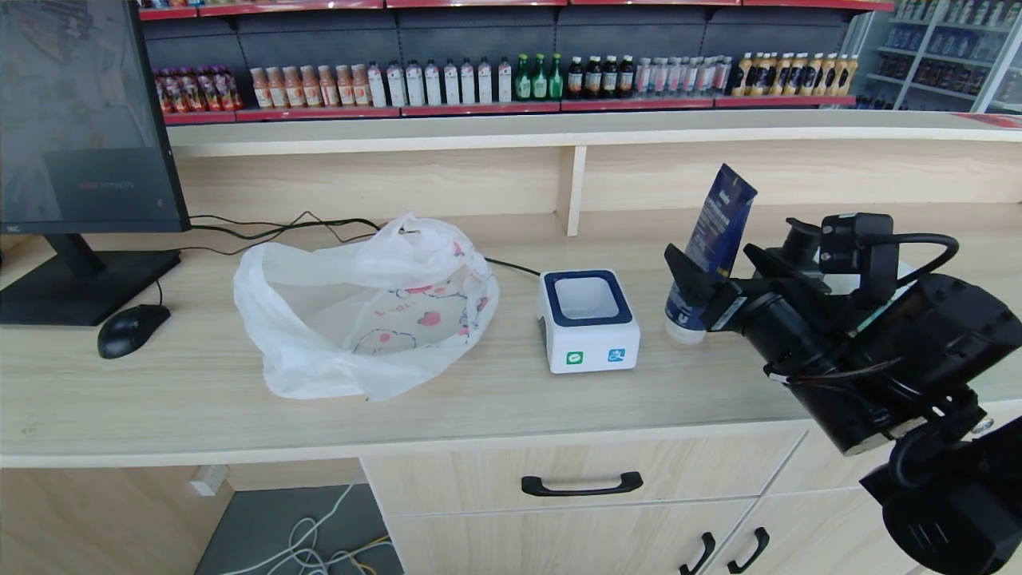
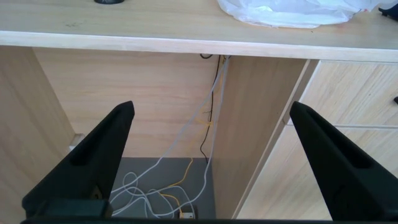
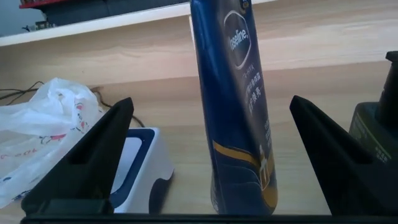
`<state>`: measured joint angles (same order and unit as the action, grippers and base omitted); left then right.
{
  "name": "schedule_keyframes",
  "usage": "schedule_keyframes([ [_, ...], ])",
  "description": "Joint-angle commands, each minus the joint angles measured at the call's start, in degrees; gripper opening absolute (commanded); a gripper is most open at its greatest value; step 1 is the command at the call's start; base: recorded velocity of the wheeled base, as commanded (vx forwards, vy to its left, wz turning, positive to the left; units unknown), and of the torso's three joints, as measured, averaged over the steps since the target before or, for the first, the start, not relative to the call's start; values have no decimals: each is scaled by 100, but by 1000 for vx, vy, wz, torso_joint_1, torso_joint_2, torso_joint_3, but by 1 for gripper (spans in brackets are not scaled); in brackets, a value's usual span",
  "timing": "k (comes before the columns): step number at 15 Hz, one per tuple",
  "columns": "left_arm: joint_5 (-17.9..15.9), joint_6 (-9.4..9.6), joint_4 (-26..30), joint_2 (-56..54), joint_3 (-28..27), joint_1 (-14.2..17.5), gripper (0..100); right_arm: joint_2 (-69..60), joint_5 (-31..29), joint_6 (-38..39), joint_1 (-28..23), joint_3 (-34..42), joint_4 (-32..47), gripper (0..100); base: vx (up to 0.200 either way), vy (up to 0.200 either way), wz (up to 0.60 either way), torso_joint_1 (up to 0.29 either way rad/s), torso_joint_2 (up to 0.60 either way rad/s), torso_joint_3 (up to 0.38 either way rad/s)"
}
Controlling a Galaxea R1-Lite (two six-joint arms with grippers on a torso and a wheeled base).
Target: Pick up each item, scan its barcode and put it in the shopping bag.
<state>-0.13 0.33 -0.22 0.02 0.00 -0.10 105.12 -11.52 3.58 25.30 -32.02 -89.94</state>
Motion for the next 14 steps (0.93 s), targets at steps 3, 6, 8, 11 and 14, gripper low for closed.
schedule_keyframes([
  [3,-4,2,-4,-2,0,1,100,263,414,37,-262,-6,-6,100,0,0,0,0,0,0],
  [6,-4,2,-4,-2,0,1,100,395,554,20,-552,-58,-6,100,0,0,0,0,0,0],
  [8,-4,2,-4,-2,0,1,100,457,572,11,-622,-120,-6,100,0,0,0,0,0,0],
  [11,-4,20,-4,-2,0,1,100,545,581,11,-614,-155,-6,100,0,0,0,0,0,0],
  [14,-4,20,-4,-2,0,1,100,650,590,11,-614,-287,-6,100,0,0,0,0,0,0],
])
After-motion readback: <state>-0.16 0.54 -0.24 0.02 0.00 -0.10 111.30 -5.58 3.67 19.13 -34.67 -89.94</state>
